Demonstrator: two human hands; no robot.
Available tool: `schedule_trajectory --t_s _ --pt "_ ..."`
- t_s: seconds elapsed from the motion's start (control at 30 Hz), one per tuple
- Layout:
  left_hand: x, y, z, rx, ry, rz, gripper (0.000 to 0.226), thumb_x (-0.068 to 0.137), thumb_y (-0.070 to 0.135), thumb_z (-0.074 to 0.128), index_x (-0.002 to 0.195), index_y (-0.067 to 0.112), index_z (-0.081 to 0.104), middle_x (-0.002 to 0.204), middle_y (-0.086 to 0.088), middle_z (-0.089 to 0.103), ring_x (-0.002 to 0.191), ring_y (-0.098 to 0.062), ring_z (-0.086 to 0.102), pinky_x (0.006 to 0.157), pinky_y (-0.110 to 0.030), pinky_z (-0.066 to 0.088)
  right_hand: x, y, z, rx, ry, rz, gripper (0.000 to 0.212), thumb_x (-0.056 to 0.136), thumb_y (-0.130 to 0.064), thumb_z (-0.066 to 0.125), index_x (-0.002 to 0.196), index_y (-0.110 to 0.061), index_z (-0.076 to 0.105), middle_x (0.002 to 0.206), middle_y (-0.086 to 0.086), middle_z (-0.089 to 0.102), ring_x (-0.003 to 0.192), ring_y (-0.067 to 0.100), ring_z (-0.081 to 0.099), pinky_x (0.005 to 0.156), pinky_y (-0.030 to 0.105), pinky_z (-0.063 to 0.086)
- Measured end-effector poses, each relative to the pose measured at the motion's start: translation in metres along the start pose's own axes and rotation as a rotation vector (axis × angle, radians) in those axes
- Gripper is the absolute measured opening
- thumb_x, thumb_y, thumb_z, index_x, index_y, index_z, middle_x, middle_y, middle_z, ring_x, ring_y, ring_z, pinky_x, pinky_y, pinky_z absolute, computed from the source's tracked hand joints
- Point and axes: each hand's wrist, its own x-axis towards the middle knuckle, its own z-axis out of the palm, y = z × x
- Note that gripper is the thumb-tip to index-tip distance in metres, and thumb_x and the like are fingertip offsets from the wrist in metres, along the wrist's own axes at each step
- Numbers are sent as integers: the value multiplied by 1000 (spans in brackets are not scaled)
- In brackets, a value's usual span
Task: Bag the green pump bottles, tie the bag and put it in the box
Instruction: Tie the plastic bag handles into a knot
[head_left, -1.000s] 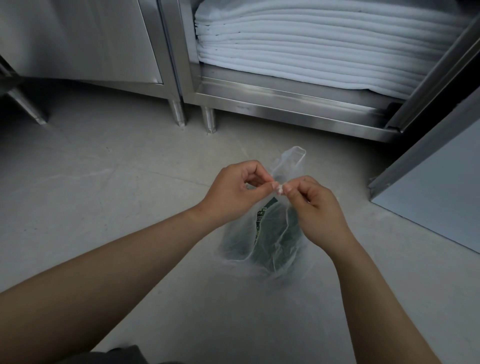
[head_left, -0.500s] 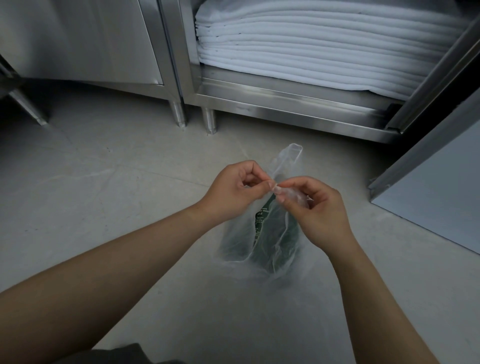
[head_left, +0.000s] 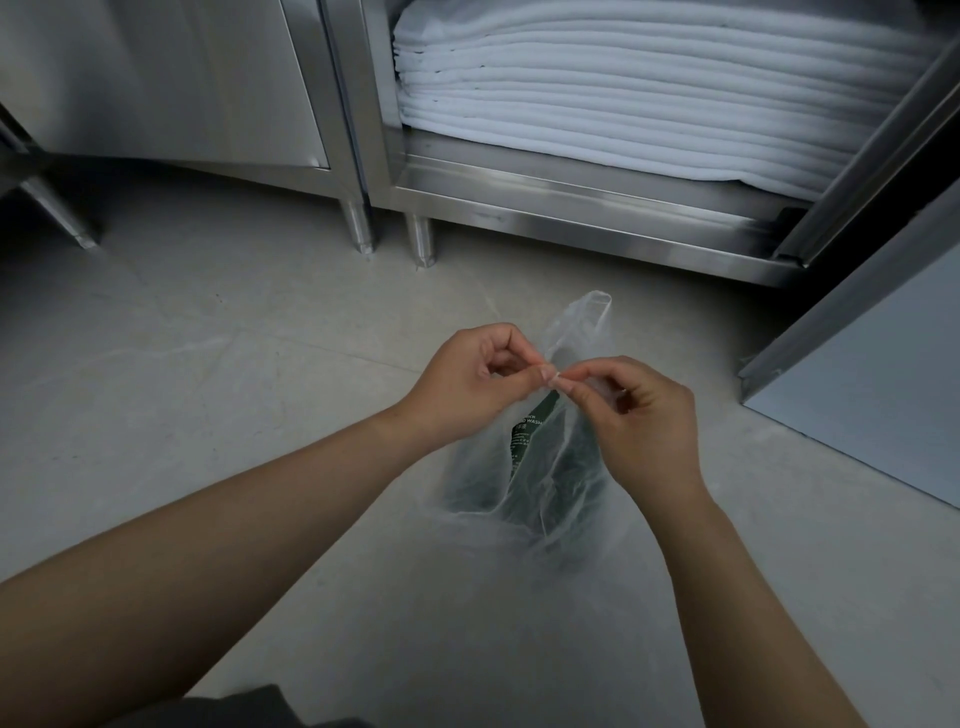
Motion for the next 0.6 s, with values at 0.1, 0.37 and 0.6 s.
schedule_trajectory --t_s 0.1,0.37,0.6 --pt "0 1 1 20 8 -2 7 79 9 70 78 7 63 70 3 67 66 -6 62 64 -16 50 -1 3 3 -38 10 16 11 80 -18 72 82 -26 65 79 -17 62 72 -5 57 63 5 39" --pt "2 -1 -3 164 79 21 9 71 19 77 73 15 69 73 3 70 71 -5 64 72 -15 51 -3 8 3 -37 50 123 25 88 -15 61 76 -35 52 89 -15 54 82 -7 51 64 6 40" --pt "4 -11 -17 263 116 -14 9 73 20 76 71 21 67 71 12 67 68 4 60 68 -6 44 -8 22 -5 14 116 319 8 91 -17 56 84 -18 58 90 -5 59 81 -7 54 67 0 40"
